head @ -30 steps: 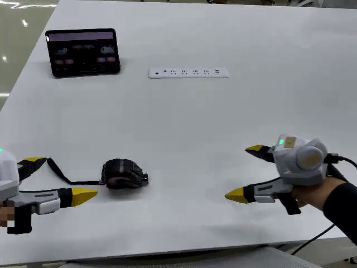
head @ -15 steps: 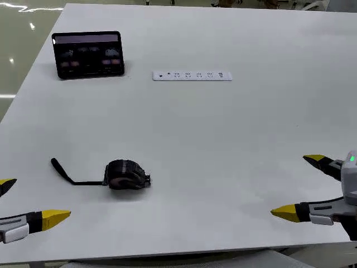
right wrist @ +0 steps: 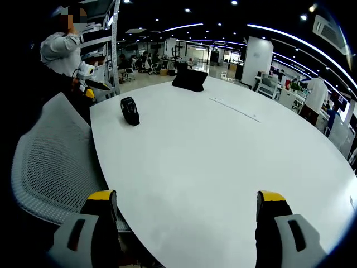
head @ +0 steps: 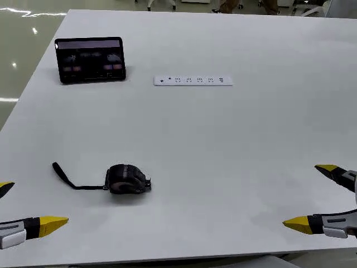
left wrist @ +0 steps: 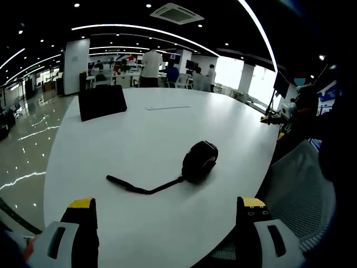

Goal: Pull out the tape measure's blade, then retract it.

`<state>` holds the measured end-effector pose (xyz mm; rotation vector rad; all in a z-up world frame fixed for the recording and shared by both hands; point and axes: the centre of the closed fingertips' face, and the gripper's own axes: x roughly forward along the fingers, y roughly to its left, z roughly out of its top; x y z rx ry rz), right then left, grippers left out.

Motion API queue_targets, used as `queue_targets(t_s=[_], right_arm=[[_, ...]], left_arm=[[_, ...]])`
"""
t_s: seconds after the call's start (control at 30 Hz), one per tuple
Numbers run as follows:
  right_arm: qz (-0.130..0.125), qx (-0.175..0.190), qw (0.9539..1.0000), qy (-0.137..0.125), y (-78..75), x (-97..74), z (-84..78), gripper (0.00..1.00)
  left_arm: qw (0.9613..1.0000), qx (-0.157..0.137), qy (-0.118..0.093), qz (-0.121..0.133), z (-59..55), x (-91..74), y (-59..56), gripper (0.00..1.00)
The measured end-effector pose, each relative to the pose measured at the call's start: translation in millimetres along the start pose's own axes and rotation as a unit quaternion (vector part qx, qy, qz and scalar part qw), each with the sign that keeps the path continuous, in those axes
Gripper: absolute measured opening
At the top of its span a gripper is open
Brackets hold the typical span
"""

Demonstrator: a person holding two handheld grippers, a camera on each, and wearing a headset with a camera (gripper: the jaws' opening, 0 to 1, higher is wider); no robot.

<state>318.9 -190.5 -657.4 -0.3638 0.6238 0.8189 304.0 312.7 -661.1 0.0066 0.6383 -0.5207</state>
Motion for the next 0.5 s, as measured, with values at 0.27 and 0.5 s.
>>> queue_targets(t_s=[0.27,0.5], right_arm=[[0.001,0.002,1.0000,0.001,-1.0,1.8,-0.4,1.00],[0.002,0.001,1.0000,0.002,-1.3,1.4,-0.9,1.00]], left_arm=[[0.9999,0.008,-0.002,-0.008,7.2,-1.1,-4.3,1.00],[0.9999,0.008,0.002,-0.013,5.9,-2.6,-5.5,1.00]])
